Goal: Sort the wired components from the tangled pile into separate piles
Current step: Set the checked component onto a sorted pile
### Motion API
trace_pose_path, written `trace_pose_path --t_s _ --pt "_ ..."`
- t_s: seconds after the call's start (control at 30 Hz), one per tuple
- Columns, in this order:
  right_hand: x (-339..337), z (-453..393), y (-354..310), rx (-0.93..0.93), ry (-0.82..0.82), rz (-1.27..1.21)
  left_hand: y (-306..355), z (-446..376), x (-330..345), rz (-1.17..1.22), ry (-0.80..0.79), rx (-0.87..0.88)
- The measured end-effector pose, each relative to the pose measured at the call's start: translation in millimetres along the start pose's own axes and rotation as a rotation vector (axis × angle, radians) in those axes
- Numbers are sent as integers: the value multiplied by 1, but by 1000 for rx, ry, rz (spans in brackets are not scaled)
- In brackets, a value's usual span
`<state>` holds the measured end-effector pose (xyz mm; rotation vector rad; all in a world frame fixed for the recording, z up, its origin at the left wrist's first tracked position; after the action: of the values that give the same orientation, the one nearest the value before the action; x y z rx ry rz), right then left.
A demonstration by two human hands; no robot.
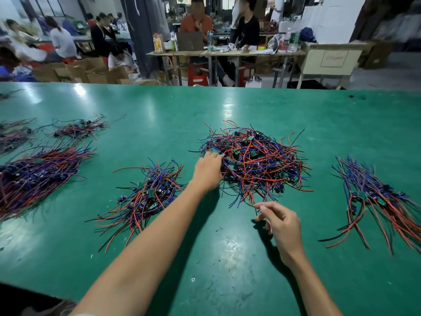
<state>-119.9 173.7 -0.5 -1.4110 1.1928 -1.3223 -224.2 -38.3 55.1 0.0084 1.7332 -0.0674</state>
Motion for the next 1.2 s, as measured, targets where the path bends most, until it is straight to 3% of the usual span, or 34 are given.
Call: trace_pose_path --t_s 0.4,0.57,0.73,0.9,1.0,1.2 --pt "-2 -2 0 9 29 27 -8 12 12 350 135 -60" --pt "-2 -1 -1 15 42 47 -5 13 15 343 80 -51" --pt "-2 -3 1 20 58 62 -7 21 5 330 159 -35" --pt "-3 -4 4 7 72 53 -13 45 -6 416 189 -125" --pt "-3 -4 6 12 78 49 -12 65 -6 666 155 -221" --pt "2 -2 5 6 1 218 3 100 -14 1103 287 -312"
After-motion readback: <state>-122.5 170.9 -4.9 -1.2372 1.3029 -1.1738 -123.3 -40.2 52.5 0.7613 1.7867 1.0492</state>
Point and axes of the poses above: each hand's wrist, its own z-axis away from the middle knuckle, its own x-axis out of the palm, y = z × x, the point moved 5 cm from there along -z, towards the middle knuckle, and after that the axes turned 11 degrees about -z, right-handed, at the moved point
